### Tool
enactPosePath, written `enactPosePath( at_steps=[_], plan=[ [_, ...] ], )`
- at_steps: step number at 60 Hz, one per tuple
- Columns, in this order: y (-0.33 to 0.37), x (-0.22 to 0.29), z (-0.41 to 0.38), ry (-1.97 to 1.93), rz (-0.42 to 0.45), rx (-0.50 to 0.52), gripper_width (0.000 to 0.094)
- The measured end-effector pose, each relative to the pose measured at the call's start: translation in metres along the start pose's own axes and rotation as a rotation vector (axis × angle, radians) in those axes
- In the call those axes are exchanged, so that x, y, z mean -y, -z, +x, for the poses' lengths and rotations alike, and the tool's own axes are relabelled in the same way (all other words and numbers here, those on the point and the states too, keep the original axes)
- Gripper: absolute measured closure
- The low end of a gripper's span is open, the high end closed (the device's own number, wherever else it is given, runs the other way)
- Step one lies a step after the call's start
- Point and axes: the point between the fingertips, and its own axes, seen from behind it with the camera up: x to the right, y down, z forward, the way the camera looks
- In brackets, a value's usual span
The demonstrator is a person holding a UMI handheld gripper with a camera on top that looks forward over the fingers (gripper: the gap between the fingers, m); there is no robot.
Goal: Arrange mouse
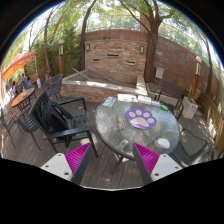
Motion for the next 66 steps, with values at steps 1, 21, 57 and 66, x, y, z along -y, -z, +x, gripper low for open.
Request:
enactPosePath(
  at_steps=[1,21,57,66],
  plan=[
    [0.0,-0.002,0.001,0.0,-0.004,-0.002,0.0096],
    [-0.032,-0.102,0.114,-0.092,-0.134,-0.113,0.0097],
    [-0.263,-0.161,0.369,-0.119,-0.121,-0.22,0.0097],
    [-0.292,-0.141,0.382,-0.11,-0.086,-0.168,0.0098]
  ],
)
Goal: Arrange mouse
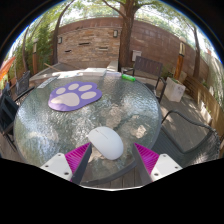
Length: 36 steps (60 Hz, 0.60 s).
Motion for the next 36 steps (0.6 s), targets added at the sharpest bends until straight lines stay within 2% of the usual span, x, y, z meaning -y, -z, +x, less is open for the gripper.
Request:
enactPosePath(
  at_steps=[7,10,13,16,18,31,36],
  plan=[
    [-0.017,0.015,0.014,-0.001,0.01,0.011,0.0108],
    [-0.023,0.019,0.018,-0.011,0.013,0.016,0.0146],
    [-0.03,0.021,0.021,-0.025,0.007,0.026,0.022],
    [-0.03,0.02,0.018,-0.051,0.005,0.057,0.0346],
    [-0.029,0.021,0.023,-0.046,0.011,0.04,0.0441],
    [-0.031,0.02,0.025,-0.095,-0.007,0.012,0.0573],
    [-0.026,0.026,0.028,-0.108,-0.01,-0.011,0.059]
  ],
)
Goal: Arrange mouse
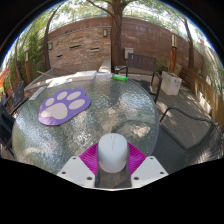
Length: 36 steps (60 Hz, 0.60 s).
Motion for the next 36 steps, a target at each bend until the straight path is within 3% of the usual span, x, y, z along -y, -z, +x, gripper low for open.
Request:
enactPosePath(
  at_steps=[8,17,25,31,36],
  plan=[
    [0.02,0.052,0.016,-0.049,0.079,-0.049,0.059],
    [0.046,0.188,0.027,-0.099,0.265,-0.098,0.0589],
    [0.049,0.292,-0.026,-0.08,0.398,-0.06,0.0592],
    [0.019,0.31,-0.105,-0.025,0.392,0.024,0.0592],
    [-0.036,0.268,-0.174,0.014,0.298,0.084,0.0591]
  ],
)
